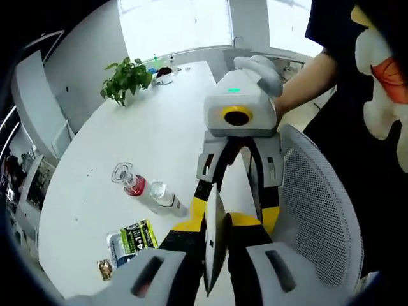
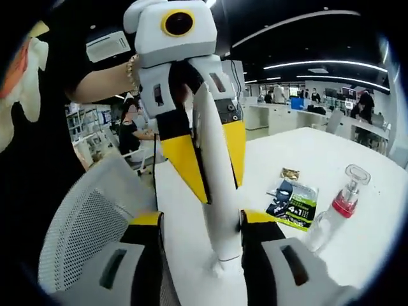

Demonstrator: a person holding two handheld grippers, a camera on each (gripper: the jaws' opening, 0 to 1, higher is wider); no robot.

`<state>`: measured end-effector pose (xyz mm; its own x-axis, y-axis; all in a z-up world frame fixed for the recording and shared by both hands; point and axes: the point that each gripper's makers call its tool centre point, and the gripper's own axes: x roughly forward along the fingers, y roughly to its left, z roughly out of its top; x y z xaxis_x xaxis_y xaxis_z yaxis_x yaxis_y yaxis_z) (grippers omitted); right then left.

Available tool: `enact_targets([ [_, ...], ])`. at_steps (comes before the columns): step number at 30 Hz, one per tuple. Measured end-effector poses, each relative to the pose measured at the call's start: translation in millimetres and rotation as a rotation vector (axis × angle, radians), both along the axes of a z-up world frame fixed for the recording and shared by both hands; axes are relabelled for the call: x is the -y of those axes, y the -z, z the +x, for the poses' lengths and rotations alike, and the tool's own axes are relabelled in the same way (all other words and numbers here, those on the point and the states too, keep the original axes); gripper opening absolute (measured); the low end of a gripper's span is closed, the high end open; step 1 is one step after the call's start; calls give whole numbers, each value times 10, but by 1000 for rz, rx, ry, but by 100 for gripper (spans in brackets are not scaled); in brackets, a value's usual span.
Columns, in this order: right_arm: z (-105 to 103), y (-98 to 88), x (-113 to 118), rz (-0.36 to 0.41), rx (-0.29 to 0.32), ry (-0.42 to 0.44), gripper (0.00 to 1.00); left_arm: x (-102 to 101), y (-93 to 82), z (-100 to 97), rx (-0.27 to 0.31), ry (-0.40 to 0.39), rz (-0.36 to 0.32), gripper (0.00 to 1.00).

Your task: Arrange the skincare products in the storage area until every visible bottle or jar stands upright without overlapping.

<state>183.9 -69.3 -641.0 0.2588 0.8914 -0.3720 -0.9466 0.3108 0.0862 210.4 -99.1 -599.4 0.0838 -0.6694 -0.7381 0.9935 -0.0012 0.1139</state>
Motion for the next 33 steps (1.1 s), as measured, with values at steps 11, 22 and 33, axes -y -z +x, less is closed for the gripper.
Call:
enact_targets([
  [11, 30, 100, 209, 5, -55, 132, 66, 10, 177, 313, -6, -28, 45, 18],
  [22, 66, 184, 408, 1, -95, 232, 77, 39, 345, 674, 8, -37, 77, 18],
  [33, 131, 273, 521, -3, -123, 318, 87, 129, 483, 1033, 12, -51, 95, 18],
])
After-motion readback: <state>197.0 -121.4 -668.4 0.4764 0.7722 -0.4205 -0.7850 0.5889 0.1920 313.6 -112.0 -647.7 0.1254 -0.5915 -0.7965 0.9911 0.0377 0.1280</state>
